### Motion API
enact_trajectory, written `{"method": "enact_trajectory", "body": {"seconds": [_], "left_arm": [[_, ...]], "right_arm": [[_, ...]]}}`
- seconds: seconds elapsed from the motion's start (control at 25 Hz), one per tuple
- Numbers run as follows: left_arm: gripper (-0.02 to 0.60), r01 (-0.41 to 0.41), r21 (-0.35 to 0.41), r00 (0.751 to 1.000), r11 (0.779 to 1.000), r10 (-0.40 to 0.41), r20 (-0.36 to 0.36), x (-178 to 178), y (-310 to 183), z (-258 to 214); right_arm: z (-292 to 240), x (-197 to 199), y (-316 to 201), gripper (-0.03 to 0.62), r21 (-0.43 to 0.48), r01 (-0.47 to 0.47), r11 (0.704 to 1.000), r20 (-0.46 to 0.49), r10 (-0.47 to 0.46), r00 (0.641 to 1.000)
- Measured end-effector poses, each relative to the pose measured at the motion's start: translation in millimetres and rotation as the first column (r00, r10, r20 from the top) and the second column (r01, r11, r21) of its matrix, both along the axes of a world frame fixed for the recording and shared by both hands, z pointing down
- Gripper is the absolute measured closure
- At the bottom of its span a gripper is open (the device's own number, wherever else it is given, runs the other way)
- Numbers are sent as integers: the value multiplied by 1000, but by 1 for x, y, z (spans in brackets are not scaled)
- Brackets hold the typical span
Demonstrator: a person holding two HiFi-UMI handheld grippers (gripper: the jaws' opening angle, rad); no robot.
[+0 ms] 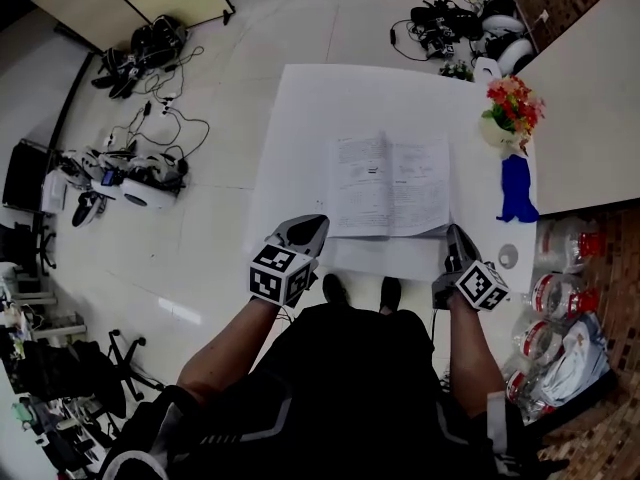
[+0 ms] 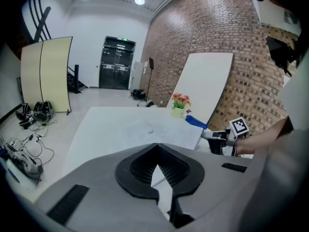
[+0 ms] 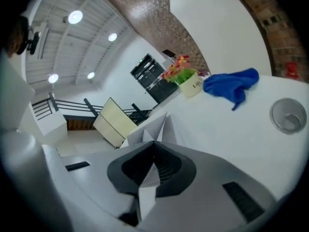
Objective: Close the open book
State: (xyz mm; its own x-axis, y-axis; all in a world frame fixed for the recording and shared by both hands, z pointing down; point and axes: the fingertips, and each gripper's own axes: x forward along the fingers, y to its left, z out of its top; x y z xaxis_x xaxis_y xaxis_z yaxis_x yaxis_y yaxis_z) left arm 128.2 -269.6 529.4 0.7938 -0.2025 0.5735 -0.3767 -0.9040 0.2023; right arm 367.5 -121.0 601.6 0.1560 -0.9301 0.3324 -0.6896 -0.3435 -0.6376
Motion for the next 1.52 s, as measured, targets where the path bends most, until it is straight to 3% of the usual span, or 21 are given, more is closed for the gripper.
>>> {"method": "enact_trajectory", "body": {"seconds": [0.12, 0.24, 0.36, 0.52, 0.6, 0.72, 0.8, 0.88, 0.96, 1.04, 1.12, 1.24, 1.32, 1.4, 1.52], "left_arm": [[588, 14, -4, 1000, 1000, -14, -3, -3, 1, 0], [588, 32, -8, 999, 999, -32, -9, -4, -1, 2], [588, 50, -14, 999, 999, -51, -14, -7, -5, 4], [588, 75, -23, 997, 997, -75, -25, -14, -11, 6], [588, 87, -25, 996, 996, -88, -31, -18, -14, 4], [588, 109, -27, 993, 994, -110, -44, -22, -19, 4], [588, 127, -25, 990, 992, -128, -54, -26, -23, 5], [588, 149, -24, 987, 989, -150, -62, -34, -26, 3], [588, 175, -24, 982, 984, -176, -68, -44, -28, 1], [588, 206, -23, 976, 978, -207, -73, -54, -29, -1], [588, 242, -21, 967, 970, -243, -78, -66, -31, -2], [588, 294, -16, 952, 956, -294, -81, -84, -33, -1], [588, 326, -17, 942, 945, -326, -80, -98, -34, 0], [588, 356, -28, 931, 934, -357, -79, -112, -33, 1], [588, 398, -40, 913, 917, -400, -86, -128, -33, 0]], "right_arm": [[22, 8, 10, 594, -51, -39, 998, 112, 45, 993], [37, 11, 19, 592, -125, -30, 992, 143, 48, 989], [39, 10, 24, 592, -210, 16, 978, 65, -3, 998], [25, 8, 23, 592, -226, 32, 974, 34, -25, 999], [16, 4, 17, 592, -253, 70, 965, -21, -78, 997], [-5, -10, -3, 591, -297, 161, 941, -159, -215, 964], [-25, -29, -25, 591, -320, 238, 917, -273, -329, 904], [-42, -59, -51, 589, -371, 342, 863, -395, -480, 783], [-53, -98, -75, 585, -451, 445, 774, -486, -631, 605], [-52, -139, -96, 524, -542, 526, 656, -523, -753, 400], [-41, -177, -111, 486, -645, 566, 514, -520, -837, 169], [-9, -224, -120, 437, -796, 523, 305, -454, -872, -183], [15, -245, -123, 437, -868, 452, 206, -390, -846, -362], [37, -260, -124, 437, -913, 386, 134, -323, -816, -480], [61, -267, -127, 437, -947, 312, 74, -248, -788, -564]]}}
